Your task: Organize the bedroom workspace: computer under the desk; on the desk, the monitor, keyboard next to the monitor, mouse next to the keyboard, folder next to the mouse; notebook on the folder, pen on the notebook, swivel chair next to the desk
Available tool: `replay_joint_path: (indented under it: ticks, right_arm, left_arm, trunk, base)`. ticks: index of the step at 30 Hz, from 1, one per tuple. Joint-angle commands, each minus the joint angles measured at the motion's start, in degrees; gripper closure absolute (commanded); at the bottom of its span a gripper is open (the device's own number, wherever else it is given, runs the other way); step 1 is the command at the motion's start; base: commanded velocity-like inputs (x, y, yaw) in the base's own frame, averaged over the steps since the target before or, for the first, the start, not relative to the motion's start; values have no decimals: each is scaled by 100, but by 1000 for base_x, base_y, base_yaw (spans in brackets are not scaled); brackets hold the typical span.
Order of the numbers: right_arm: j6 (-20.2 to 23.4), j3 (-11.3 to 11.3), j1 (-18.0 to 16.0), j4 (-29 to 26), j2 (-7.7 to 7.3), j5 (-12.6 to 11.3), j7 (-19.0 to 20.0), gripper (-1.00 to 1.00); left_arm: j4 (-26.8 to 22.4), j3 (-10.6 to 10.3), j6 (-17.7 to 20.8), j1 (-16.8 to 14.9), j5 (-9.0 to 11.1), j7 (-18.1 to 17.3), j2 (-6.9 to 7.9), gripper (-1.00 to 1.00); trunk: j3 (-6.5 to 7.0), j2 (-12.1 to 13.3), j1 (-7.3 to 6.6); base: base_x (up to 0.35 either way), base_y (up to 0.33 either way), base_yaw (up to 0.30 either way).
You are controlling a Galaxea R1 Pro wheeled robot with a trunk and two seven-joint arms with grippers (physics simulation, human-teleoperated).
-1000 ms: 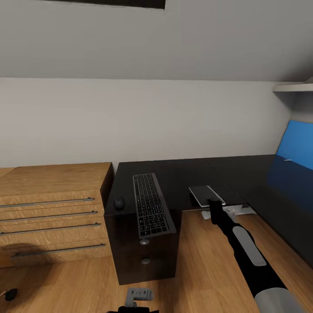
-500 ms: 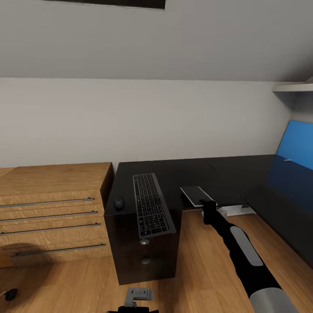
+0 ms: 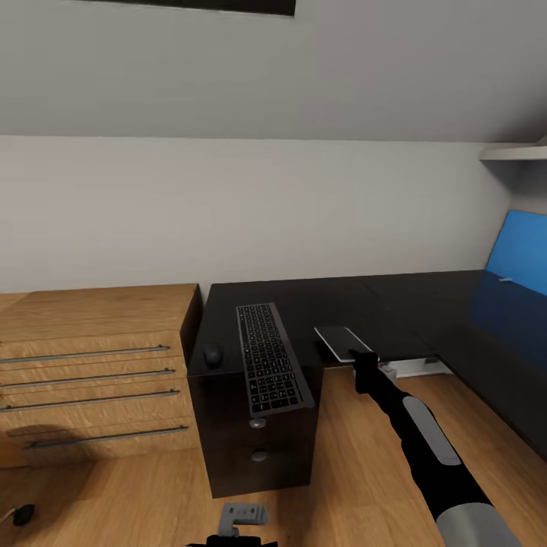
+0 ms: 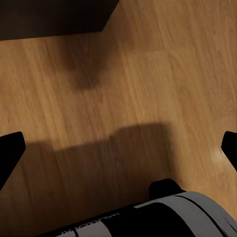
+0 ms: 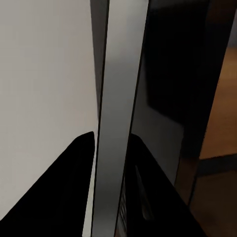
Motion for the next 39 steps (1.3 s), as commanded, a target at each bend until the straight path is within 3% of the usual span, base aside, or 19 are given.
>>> replay_joint_path:
  ticks: [1,39]
  right_arm:
    - [-2,8,-3,-8,-3,-41,-29,100]
    - [-34,15,2,-5,1,-15,-67,100]
  left_arm:
    - [-8,0,14,-1,60,53,-1,-100]
    - [-8,-6,14,-1,71,58,-1,-100]
  trunk:
    - [-4,-3,0]
    - [-4,-3,0]
  base:
    - [0,80,0]
    - [18,20,0]
